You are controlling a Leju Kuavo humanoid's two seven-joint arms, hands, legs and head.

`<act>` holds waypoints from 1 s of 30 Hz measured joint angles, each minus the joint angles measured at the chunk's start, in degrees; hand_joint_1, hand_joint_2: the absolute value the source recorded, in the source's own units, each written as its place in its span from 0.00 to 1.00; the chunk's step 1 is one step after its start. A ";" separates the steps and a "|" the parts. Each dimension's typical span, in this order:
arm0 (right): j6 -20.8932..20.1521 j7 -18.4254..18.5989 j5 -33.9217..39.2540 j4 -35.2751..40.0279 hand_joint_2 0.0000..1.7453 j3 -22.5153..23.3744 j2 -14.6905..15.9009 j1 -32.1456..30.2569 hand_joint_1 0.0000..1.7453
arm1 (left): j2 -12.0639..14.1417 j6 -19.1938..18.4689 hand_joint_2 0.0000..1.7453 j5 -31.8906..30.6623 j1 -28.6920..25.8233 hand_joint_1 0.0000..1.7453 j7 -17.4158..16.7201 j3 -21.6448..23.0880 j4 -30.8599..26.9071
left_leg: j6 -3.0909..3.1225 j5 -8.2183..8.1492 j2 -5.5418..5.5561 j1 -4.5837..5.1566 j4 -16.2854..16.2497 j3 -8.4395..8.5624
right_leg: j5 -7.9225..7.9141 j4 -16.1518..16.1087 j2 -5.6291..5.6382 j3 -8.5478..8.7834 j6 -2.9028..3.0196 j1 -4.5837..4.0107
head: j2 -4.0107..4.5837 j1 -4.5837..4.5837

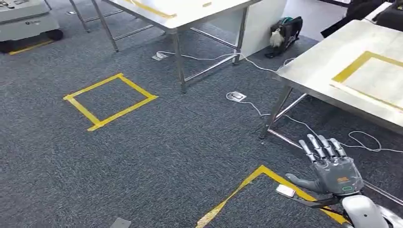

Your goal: Take the parts from the cabinet and place them on the table.

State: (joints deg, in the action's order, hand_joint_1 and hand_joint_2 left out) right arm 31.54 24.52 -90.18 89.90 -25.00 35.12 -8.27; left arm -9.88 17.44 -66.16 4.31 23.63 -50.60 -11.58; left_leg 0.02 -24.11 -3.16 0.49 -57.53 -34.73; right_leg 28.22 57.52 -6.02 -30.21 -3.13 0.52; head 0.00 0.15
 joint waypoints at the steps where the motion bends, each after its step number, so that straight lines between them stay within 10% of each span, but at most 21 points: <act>1: -0.02 -0.02 0.00 0.02 0.00 0.04 0.00 0.06 0.00 | 0.02 0.02 0.00 0.00 -0.09 0.00 0.00 0.00 0.00 | 0.18 -0.04 0.67 0.07 0.08 -0.14 | 0.08 -0.22 -0.68 -0.03 -0.22 -0.03 | 0.00 -0.09; 3: -0.02 -0.02 0.00 0.06 0.00 0.07 0.00 0.13 0.00 | 0.04 0.02 0.00 0.02 -0.38 0.00 0.00 0.00 0.00 | 0.92 0.09 2.21 0.05 0.37 0.01 | 0.33 -0.46 -1.99 0.89 -0.85 0.11 | 0.00 -0.07; 6: 0.02 0.00 0.02 0.28 0.00 0.26 0.07 0.01 0.00 | 0.04 0.04 0.00 0.04 -0.30 0.00 0.00 -0.02 0.00 | 1.79 0.29 3.77 -0.31 0.48 0.09 | 5.41 7.75 4.41 -3.07 -1.16 0.34 | 0.00 -0.63; 9: 0.02 -0.02 0.02 0.28 0.00 0.15 0.07 -0.38 0.00 | 0.00 0.02 0.00 0.04 -0.39 0.00 0.00 -0.02 0.00 | 1.88 0.26 6.04 -0.26 0.46 0.10 | 8.41 18.54 5.95 -9.11 -1.04 0.24 | 0.00 -0.70; 12: 0.02 -0.02 0.02 0.31 0.00 0.20 0.07 -0.42 0.00 | 0.00 0.02 0.00 0.04 -0.40 0.00 0.00 -0.02 0.00 | 1.72 0.31 8.44 -0.43 0.40 0.33 | 1.19 7.71 6.86 -4.72 -1.04 0.62 | 0.00 -0.70; 14: 0.02 -0.02 0.02 0.28 0.00 0.20 0.07 -0.40 0.00 | 0.02 0.02 0.00 0.04 -0.31 0.00 0.00 -0.02 0.00 | 0.97 0.27 10.00 -0.12 0.05 0.10 | -0.14 0.74 11.87 -1.53 -1.36 1.36 | 0.00 -0.72; 18: 0.11 0.00 0.00 0.33 0.00 0.31 0.07 -0.57 0.00 | 0.06 0.02 0.00 0.04 -0.76 0.00 0.00 -0.02 0.00 | -0.41 1.30 12.64 -0.71 0.52 -0.73 | -0.74 0.72 9.13 -1.19 0.30 0.92 | 0.00 -0.61; 21: 0.17 0.04 0.00 0.52 0.00 0.74 0.07 -0.75 0.00 | 0.04 0.02 0.00 0.06 -0.65 0.00 0.00 -0.02 0.00 | -0.89 -3.04 4.66 -0.17 -5.76 -3.68 | -0.90 0.32 6.91 -0.93 1.24 0.66 | 0.00 -0.09; 24: 0.18 0.02 0.00 0.52 0.00 0.87 0.07 -0.96 0.00 | 0.02 0.02 0.00 0.09 -0.51 0.00 0.00 -0.02 0.00 | -0.94 -7.98 3.72 -0.28 -18.33 -9.66 | -0.72 0.34 4.13 -0.97 1.55 0.31 | 0.00 -0.06; 27: 0.20 0.00 0.00 0.52 0.00 0.92 0.07 -0.93 0.00 | 0.02 0.00 0.00 0.09 -0.69 0.00 0.00 -0.02 0.00 | -0.48 -3.11 3.40 -0.23 -11.29 -5.67 | -0.52 0.34 1.92 -0.68 1.63 0.11 | 0.00 -0.11; 29: 0.20 0.02 0.00 0.65 0.00 0.98 0.07 -0.90 0.00 | 0.06 0.00 0.00 0.09 -0.59 0.00 0.00 -0.02 0.00 | 0.29 -0.04 -1.43 0.51 -1.38 0.23 | -0.17 0.34 0.62 -0.22 1.24 -0.07 | 0.00 -0.09; 30: 0.24 0.07 0.00 0.66 0.00 1.07 0.09 -1.03 0.00 | 0.02 0.00 0.00 0.11 -0.38 0.00 0.02 -0.02 0.00 | 0.40 -0.63 -1.51 0.85 0.45 0.69 | 0.30 0.80 0.09 -0.33 0.90 -0.55 | 0.00 0.05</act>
State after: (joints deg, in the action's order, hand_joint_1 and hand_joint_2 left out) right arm 31.78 24.59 -90.18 90.55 -23.93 35.21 -9.31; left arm -9.86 17.44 -66.05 3.93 23.65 -50.62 -11.58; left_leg 0.42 -24.75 -4.67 1.34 -57.08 -34.03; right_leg 28.51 58.32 -5.93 -30.54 -2.23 -0.03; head 0.00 0.20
